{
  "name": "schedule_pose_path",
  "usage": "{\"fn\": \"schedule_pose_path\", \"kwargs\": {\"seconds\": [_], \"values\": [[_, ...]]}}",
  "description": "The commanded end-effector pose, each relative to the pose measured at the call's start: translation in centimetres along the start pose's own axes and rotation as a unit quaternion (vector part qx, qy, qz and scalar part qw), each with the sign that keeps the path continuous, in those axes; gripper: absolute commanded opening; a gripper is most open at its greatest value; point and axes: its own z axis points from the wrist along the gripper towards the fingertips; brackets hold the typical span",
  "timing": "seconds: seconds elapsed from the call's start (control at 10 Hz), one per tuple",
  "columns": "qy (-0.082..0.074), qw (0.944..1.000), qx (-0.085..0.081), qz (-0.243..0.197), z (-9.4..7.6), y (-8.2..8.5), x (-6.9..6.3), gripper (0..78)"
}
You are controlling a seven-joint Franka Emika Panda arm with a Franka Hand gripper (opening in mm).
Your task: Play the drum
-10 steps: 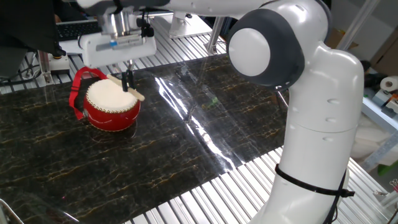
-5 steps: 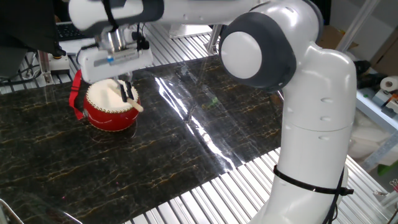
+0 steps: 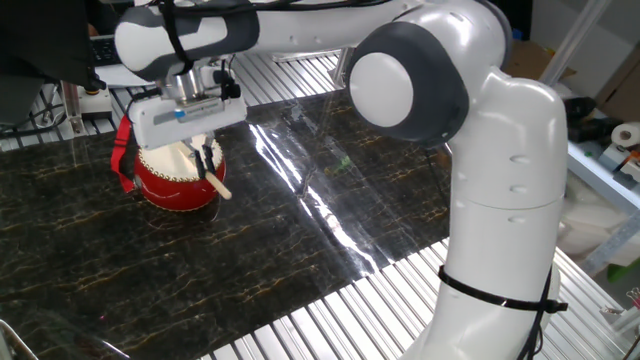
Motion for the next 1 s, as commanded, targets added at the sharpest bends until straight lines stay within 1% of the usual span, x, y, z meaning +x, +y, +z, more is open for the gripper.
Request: {"fn": "schedule_pose_path", "kwargs": {"seconds": [0.1,0.2,0.3,0.4,0.5,0.7,0.8,1.0], "values": [[-0.008,0.9995,-0.031,-0.003,-2.4,-0.5,1.5,1.1],[-0.011,0.9991,-0.040,-0.003,-2.6,-0.6,1.6,1.1],[-0.041,0.9978,-0.052,-0.007,-2.7,-0.5,1.6,1.1],[-0.059,0.9969,-0.052,-0.009,-2.7,-0.4,1.7,1.1],[-0.067,0.9964,-0.051,-0.011,-2.8,-0.3,1.7,1.1],[-0.076,0.9959,-0.049,-0.004,-3.5,0.3,1.9,1.1],[-0.075,0.9961,-0.046,-0.001,-4.2,0.7,1.9,1.1],[-0.077,0.9960,-0.045,-0.002,-4.6,0.8,1.5,1.1]]}}
